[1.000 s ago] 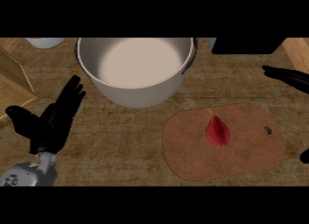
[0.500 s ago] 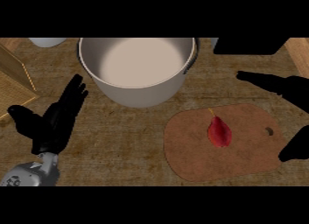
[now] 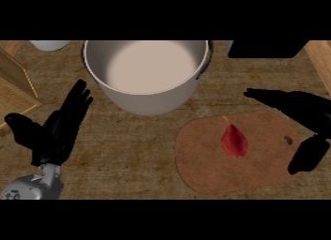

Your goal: Pick the pear from the cutting board and place it in the pot

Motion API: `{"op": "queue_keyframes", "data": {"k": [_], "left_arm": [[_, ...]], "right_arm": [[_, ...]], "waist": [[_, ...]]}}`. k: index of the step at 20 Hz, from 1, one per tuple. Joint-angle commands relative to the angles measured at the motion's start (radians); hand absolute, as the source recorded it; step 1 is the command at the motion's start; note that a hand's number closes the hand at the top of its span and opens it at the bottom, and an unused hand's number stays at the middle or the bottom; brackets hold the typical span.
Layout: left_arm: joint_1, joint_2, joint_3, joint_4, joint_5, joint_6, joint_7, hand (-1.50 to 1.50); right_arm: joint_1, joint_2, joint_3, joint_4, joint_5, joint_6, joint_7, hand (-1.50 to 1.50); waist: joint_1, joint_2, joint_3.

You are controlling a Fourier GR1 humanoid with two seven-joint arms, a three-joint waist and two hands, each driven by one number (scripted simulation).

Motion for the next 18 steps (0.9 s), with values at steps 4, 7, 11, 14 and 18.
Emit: {"op": "queue_keyframes", "data": {"k": [4, 7, 11, 14, 18], "left_arm": [[0.073, -0.021, 0.048, 0.015, -0.002, -0.075, -0.063, 0.00], [0.042, -0.031, 0.017, -0.095, -0.047, -0.030, 0.066, 0.00], [0.062, 0.000, 0.094, -0.052, -0.016, -0.111, 0.016, 0.00], [0.003, -0.073, 0.059, -0.032, -0.086, -0.053, 0.044, 0.00], [-0.043, -0.080, 0.107, 0.104, -0.077, -0.100, -0.049, 0.00]], "right_arm": [[0.044, 0.114, -0.027, 0.028, 0.141, -0.009, -0.026, -1.50], [0.059, 0.169, -0.043, -0.010, 0.161, -0.020, -0.001, -1.50], [0.093, 0.244, -0.031, -0.101, 0.184, 0.004, 0.073, -1.50], [0.079, 0.283, -0.037, -0.043, 0.240, 0.027, 0.077, -1.50], [0.032, 0.296, -0.057, 0.030, 0.296, 0.027, 0.072, -1.50]], "waist": [[0.000, 0.000, 0.000], [0.000, -0.001, 0.000], [-0.001, -0.001, 0.000], [-0.001, 0.000, 0.000], [-0.003, 0.001, 0.000]]}}
